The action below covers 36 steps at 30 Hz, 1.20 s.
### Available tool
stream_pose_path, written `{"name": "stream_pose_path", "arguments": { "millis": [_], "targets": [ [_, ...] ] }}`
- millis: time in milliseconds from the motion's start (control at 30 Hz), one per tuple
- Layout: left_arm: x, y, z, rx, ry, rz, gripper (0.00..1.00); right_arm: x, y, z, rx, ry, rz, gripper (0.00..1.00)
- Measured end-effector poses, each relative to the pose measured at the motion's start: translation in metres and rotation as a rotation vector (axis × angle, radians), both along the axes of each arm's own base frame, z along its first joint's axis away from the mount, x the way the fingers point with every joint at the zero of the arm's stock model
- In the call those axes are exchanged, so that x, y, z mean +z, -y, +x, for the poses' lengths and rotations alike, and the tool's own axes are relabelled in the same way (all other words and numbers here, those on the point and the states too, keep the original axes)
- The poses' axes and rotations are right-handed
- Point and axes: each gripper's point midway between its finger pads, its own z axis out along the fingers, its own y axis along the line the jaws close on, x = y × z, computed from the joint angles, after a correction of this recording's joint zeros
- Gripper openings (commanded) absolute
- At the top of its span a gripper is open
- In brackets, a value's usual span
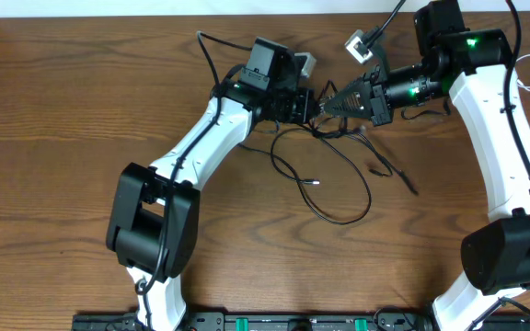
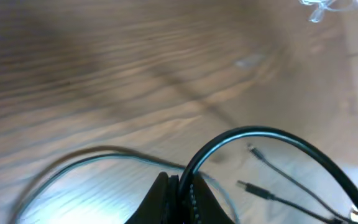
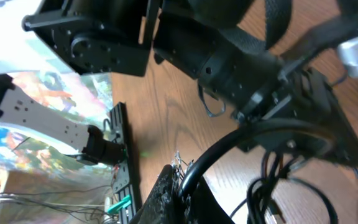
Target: Untangle cables
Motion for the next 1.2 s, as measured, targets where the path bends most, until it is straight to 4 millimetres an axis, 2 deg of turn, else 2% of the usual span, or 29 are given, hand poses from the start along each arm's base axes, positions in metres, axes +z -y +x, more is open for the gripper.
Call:
{"name": "stream_pose_path", "arguments": {
  "millis": [67,167,233,333,433,567,633,800,900,1000,1200],
  "targets": [
    [-0.002,-0.012,0.007,0.034,-0.003,0.017,0.07,-0.002,0.002,0.003,-0.015,-0.003,-0.016,0.01],
    [0.000,-0.035,0.016,0.094,-0.011,0.033,0.07,-0.011,0.014,0.018,-0.100,-0.027,-0.082,0.01],
    [0.012,-0.052,0.021,0.134,0.005,0.037,0.07,-0.021,0.026,0.031,-0.187,-0.054,-0.150,0.01],
    [0.044,-0.074,0.023,0.181,0.055,0.032,0.07,-0.037,0.048,0.050,-0.345,-0.103,-0.275,0.01],
    [0.086,-0.090,0.013,0.218,0.119,0.031,0.07,-0.052,0.072,0.065,-0.505,-0.138,-0.405,0.01],
    [0.131,-0.094,-0.012,0.208,0.199,0.029,0.07,-0.066,0.098,0.074,-0.682,-0.175,-0.544,0.01],
    [0.142,-0.093,-0.020,0.199,0.221,0.031,0.07,-0.070,0.106,0.077,-0.743,-0.186,-0.588,0.01],
    [0.152,-0.095,-0.028,0.198,0.248,0.046,0.07,-0.074,0.121,0.079,-0.873,-0.211,-0.661,0.01],
    [0.156,-0.103,-0.029,0.224,0.268,0.072,0.07,-0.075,0.137,0.081,-0.962,-0.204,-0.724,0.01],
    [0.168,-0.115,-0.029,0.267,0.309,0.095,0.07,-0.076,0.154,0.082,-1.036,-0.191,-0.787,0.01],
    [0.184,-0.154,-0.026,0.412,0.380,0.203,0.07,-0.075,0.210,0.081,-1.215,-0.184,-0.918,0.01]
  ]
}}
